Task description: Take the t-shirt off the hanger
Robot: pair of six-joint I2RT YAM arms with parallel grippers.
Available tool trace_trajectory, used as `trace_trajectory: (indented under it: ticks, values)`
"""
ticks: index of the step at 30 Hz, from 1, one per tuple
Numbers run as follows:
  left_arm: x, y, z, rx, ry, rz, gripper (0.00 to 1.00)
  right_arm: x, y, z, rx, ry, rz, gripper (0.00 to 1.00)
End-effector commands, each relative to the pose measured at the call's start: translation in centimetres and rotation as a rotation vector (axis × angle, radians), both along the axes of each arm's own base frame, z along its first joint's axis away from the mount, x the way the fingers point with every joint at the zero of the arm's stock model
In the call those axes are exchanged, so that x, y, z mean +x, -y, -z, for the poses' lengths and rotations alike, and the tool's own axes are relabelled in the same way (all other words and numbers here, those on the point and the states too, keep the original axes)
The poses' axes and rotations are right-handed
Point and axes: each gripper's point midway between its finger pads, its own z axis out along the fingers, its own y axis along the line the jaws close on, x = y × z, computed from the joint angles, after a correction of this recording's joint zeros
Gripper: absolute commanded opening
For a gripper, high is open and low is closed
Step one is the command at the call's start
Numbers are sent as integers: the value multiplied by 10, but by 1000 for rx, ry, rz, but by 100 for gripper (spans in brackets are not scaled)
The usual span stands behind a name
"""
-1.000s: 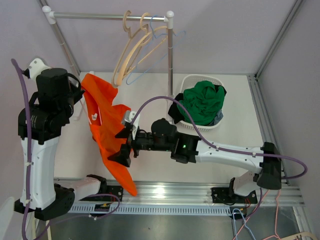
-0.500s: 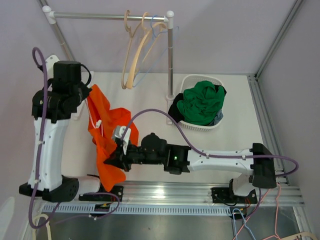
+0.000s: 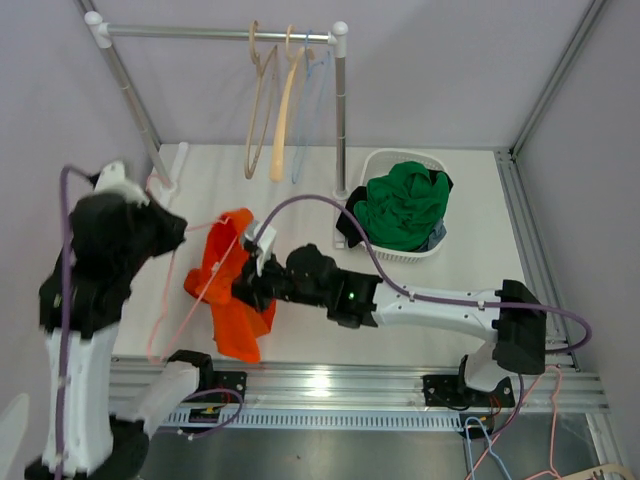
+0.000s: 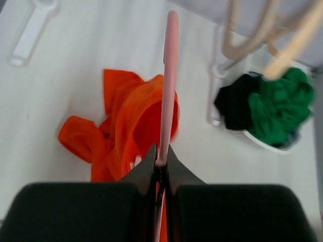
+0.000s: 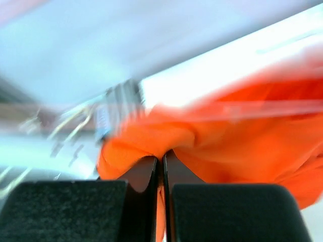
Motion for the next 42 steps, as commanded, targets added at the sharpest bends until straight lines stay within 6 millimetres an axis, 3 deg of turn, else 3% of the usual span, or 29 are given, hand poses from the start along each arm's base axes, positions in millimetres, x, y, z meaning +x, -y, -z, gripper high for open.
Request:
trace_trajectory:
  ticks: [1, 2, 3, 4, 6, 8, 10, 11, 12, 13, 14, 16, 17, 18, 19, 21, 23, 25, 26, 28, 30, 32, 33, 34, 36, 37, 38, 40, 42]
  values:
    - [-44, 37, -22, 2, 222, 315, 1, 62, -4, -34, 47, -57, 136, 0]
    - [-60, 38, -23, 5, 243, 337, 1, 74, -9, -52, 69, -77, 170, 0]
    - [-68, 38, -18, 22, 237, 364, 1, 87, -9, -48, 50, -90, 215, 0]
    - [-80, 44, -10, 22, 230, 415, 1, 100, -13, -22, -24, -116, 244, 0]
    - [-87, 38, -10, 41, 240, 391, 0, 114, -8, -8, -92, -143, 326, 0]
    - [-86, 28, -14, 74, 262, 347, 0, 122, -4, 8, -134, -175, 354, 0]
    - [-77, 22, -20, 107, 275, 314, 0, 127, 15, 32, -198, -235, 441, 0]
    - [-69, 15, -27, 128, 291, 275, 0, 133, 29, 30, -207, -249, 486, 0]
    - [-55, 11, -25, 148, 273, 248, 1, 141, 54, 45, -284, -265, 588, 0]
    - [-45, 6, -27, 163, 274, 213, 1, 147, 69, 46, -287, -301, 658, 0]
    - [-34, -2, -35, 176, 298, 161, 1, 149, 87, 32, -270, -297, 706, 0]
    - [-9, -15, -29, 172, 238, 83, 1, 167, 136, 34, -306, -300, 890, 0]
    - [-3, -35, -35, 160, 231, -6, 1, 172, 154, 29, -302, -296, 951, 0]
    - [5, -21, -40, 95, 238, 78, 0, 178, 185, 15, -289, -294, 1027, 0]
    - [24, -23, -36, 55, 200, 91, 1, 185, 207, 12, -285, -272, 1112, 0]
    - [41, -30, -41, 0, 215, 89, 1, 191, 239, -5, -256, -258, 1179, 0]
    - [57, -30, -47, -20, 239, 107, 1, 211, 271, -17, -247, -230, 1244, 0]
    - [67, -29, -68, -5, 317, 129, 0, 230, 288, -40, -185, -205, 1259, 0]
    - [78, -32, -67, -8, 308, 129, 1, 247, 300, -59, -160, -186, 1219, 0]
    - [83, -31, -90, 13, 354, 153, 1, 274, 313, -96, -58, -143, 1200, 0]
    - [98, -36, -97, 18, 361, 148, 1, 284, 308, -166, 73, -5, 1115, 0]
    - [105, -37, -115, 41, 416, 154, 0, 300, 308, -206, 135, 122, 1102, 0]
    - [112, -39, -114, 38, 419, 150, 1, 303, 317, -255, 248, 264, 1135, 0]
    - [117, -39, -121, 41, 448, 159, 1, 312, 319, -270, 290, 321, 1154, 0]
    - [128, -39, -125, 31, 469, 167, 1, 302, 332, -344, 486, 506, 1167, 0]
    - [133, -39, -127, 21, 480, 172, 1, 299, 335, -363, 533, 543, 1172, 0]
    - [139, -38, -131, 14, 497, 181, 1, 316, 328, -365, 537, 563, 1178, 0]
    - [155, -38, -130, -5, 489, 190, 1, 298, 347, -418, 705, 663, 1195, 0]
    - [167, -38, -128, -21, 482, 189, 1, 309, 355, -429, 773, 727, 1230, 0]
